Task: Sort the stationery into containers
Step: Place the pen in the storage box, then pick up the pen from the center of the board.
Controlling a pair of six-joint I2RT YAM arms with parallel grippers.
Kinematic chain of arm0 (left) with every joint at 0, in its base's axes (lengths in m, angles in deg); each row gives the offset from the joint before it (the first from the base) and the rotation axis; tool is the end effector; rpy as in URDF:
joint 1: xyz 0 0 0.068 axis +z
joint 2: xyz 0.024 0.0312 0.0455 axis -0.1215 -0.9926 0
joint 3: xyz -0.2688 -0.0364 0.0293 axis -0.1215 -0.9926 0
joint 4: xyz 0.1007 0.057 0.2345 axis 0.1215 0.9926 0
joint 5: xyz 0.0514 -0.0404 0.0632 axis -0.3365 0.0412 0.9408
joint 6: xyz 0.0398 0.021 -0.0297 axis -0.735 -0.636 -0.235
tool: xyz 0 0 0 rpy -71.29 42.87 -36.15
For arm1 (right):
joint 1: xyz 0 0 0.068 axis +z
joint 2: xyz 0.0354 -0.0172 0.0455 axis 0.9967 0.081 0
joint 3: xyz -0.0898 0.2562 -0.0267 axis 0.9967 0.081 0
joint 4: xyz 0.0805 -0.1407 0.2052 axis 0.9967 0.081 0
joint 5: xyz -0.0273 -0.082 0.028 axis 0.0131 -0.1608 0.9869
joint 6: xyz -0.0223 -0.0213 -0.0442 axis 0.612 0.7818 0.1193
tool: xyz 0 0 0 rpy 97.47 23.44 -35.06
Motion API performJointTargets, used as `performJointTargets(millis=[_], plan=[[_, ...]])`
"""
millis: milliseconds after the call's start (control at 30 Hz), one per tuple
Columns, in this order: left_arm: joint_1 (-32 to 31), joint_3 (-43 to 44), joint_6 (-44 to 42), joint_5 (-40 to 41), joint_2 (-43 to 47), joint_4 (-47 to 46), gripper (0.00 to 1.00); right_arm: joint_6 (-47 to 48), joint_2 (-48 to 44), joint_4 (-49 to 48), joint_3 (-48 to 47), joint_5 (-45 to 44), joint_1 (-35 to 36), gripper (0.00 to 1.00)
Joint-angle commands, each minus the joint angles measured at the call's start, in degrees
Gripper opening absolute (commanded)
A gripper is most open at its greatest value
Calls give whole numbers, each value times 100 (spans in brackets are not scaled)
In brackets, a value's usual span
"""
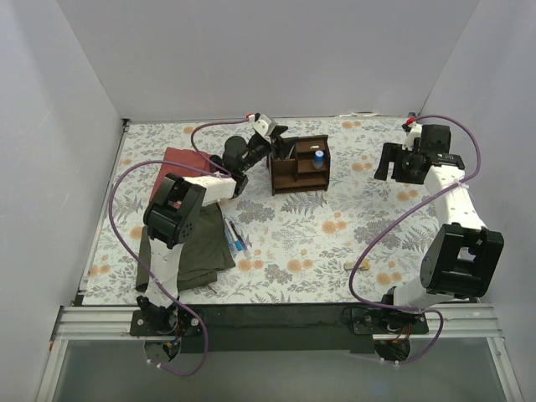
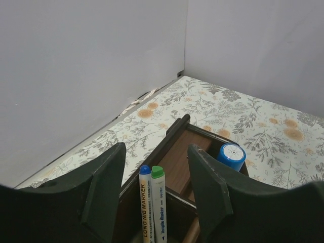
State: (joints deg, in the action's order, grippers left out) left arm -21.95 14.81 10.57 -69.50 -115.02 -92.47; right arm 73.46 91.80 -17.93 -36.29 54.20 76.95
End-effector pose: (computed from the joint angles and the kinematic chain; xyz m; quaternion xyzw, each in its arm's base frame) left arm 0.4100 -0.2427 0.2281 0.0888 0.6293 -0.5436 0.5482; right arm 0.3257 -0.0406 0.2927 0.0234 0.9255 0.0666 0.3721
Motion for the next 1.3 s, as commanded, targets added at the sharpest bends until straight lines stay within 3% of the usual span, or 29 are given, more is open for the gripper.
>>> performJointTargets(millis=[0,100,200,233,300,333,433,533,767,867,1267], plan=[[80,176,-412,151,955,240,53,-36,-39,-83,-232,174,-21,86],[98,114,-712,729,1668,1152,58,-45,-83,-118,-118,341,-21,86],[107,305,-775,1389,2688,3232,62,-45,-83,-153,-39,569,-21,86],[107,446,-731,1495,3064,4708,62,-45,-74,-197,-13,622,-21,86],[115,815,-565,1575,3304,6210,61,-45,-30,-241,23,754,-21,86],[115,878,-503,1540,3418,7488,60,-45,-13,-302,58,815,-12,86],[124,896,-116,1478,3718,9338,59,34,5,-347,111,965,40,85],[168,538,577,1391,3754,10510,57,192,-39,-347,198,1018,84,85],[353,-1193,939,828,4237,10313,55,518,-223,-197,295,1141,137,86],[423,-1476,1115,407,4219,10234,55,614,-259,-92,260,1185,199,86],[423,-1354,1387,-69,3500,9742,49,456,-584,-171,778,1282,331,86]])
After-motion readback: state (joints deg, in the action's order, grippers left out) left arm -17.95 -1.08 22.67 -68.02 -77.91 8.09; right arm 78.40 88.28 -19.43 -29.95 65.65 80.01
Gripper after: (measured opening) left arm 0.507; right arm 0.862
